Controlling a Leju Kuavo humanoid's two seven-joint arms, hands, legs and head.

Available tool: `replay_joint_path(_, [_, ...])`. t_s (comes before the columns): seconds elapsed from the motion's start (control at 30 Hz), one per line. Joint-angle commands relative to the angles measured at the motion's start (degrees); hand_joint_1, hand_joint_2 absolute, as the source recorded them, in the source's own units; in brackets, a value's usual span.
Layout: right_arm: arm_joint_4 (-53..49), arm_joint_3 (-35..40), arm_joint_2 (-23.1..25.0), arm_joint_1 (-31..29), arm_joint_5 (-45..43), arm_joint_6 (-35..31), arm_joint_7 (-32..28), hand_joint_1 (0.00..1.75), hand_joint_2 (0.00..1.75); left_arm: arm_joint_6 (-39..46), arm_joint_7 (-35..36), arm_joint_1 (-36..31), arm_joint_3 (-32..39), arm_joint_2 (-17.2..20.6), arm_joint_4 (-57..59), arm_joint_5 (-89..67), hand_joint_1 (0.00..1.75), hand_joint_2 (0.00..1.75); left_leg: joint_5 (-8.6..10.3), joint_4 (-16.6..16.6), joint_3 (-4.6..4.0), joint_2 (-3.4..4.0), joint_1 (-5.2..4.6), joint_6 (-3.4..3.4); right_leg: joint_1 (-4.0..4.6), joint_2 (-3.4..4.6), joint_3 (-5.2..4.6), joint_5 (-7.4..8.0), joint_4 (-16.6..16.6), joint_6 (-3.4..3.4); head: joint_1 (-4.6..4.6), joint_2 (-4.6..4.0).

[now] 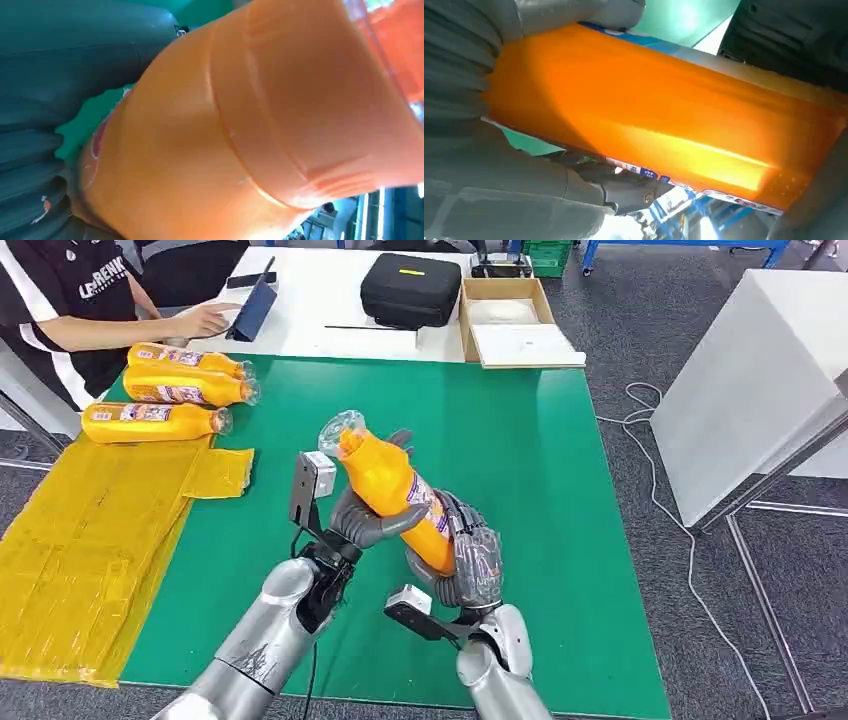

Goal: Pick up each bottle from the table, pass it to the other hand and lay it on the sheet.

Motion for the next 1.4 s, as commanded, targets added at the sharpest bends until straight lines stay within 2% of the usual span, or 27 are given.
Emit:
replay_joint_path(0.03, [-1.72,4.96,0.15,1.67,1.68,-2.38,-1.18,1.75,1.75,0.00,1.40,-3.80,-1.64,-1.22,4.52,0.08,1.75,1.75,-0.05,0.03,0.10,-0.11,0.03,-0.07,0.05,-0.17,0.15,-0.08,0.01,-0.11,-0.04,0.00])
replay_joint_path(0.67, [-1.13,4.90,0.15,1.64,1.31,-2.38,-0.30,1.75,1.75,0.22,2.71,-2.23,-0.59,-1.68,2.22,0.57,1.75,1.75,-0.06,0.03,0.10,-0.07,0.05,-0.08,0.06,-0.14,0.18,-0.08,0.00,-0.12,0.00,0.00])
replay_joint_path(0.9, [-3.62,3.75,0.15,1.98,-3.77,-2.38,-2.34,1.75,1.75,-0.37,2.31,-2.02,-0.38,-1.87,1.61,0.98,1.75,1.75,-0.15,0.10,0.21,-0.09,0.05,-0.11,0.08,-0.20,0.31,-0.18,0.06,-0.18,0.00,0.00])
replay_joint_path(0.93, [-4.21,4.08,0.15,2.18,-4.85,-2.38,-2.34,1.75,1.75,-0.30,2.15,-1.84,-0.28,-1.81,1.39,1.01,1.75,1.75,-0.03,0.02,0.03,-0.05,0.03,-0.05,0.04,-0.10,0.10,-0.04,0.00,-0.08,-0.02,0.00])
replay_joint_path(0.97, [-2.93,6.17,0.11,1.73,-9.42,-2.38,-2.34,1.66,1.75,-0.11,1.87,-1.51,-0.03,-1.59,1.12,1.08,1.75,1.75,-0.08,0.06,0.11,-0.04,0.04,-0.08,0.06,-0.12,0.19,-0.10,0.03,-0.12,0.00,0.00])
replay_joint_path(1.0, [-2.27,9.16,-0.86,1.16,-15.43,-2.38,-2.34,0.28,1.75,-0.07,1.69,-1.30,0.21,-1.36,1.04,1.09,1.75,1.75,-0.06,0.03,0.09,-0.02,0.03,-0.07,0.04,-0.09,0.15,-0.07,0.01,-0.10,-0.02,0.00])
replay_joint_path(1.03, [-1.45,12.13,-1.78,0.46,-20.37,-2.38,-2.34,0.00,1.75,-0.19,1.67,-1.19,0.42,-1.20,1.12,1.17,1.75,1.75,-0.03,0.00,0.03,0.04,0.02,-0.05,0.03,-0.01,0.07,-0.02,-0.01,-0.07,-0.02,0.00])
replay_joint_path(1.1, [-3.19,15.80,-3.54,0.35,-26.81,-0.81,-2.34,0.00,1.75,-0.30,1.46,-1.07,0.95,-0.85,1.43,1.20,1.75,1.75,-0.06,0.00,0.11,0.07,0.02,-0.06,0.04,0.01,0.15,-0.04,-0.01,-0.10,0.00,0.00])
replay_joint_path(1.2, [-14.84,20.88,-8.29,3.41,-35.40,3.63,-1.09,0.00,1.75,0.94,0.54,-0.42,2.37,0.49,2.09,0.14,1.75,1.75,-0.06,0.00,0.13,0.07,0.02,-0.07,0.04,0.00,0.18,-0.04,-0.02,-0.12,0.00,0.00])
replay_joint_path(1.3, [-26.30,21.69,-12.28,7.52,-37.98,7.80,0.86,0.00,1.75,4.83,-1.74,1.46,3.95,2.29,1.43,-3.50,1.75,1.75,-0.03,-0.08,0.13,-0.03,-0.01,-0.05,0.01,-0.09,0.20,-0.04,-0.07,-0.09,-0.02,0.00])
replay_joint_path(1.4, [-29.50,21.35,-13.37,8.61,-38.70,9.34,1.32,0.00,1.75,5.25,-2.39,2.08,4.96,2.70,1.45,-4.65,1.75,1.75,-0.11,-0.08,0.27,0.08,-0.03,-0.07,0.00,0.00,0.31,-0.09,-0.07,-0.12,-0.02,0.00])
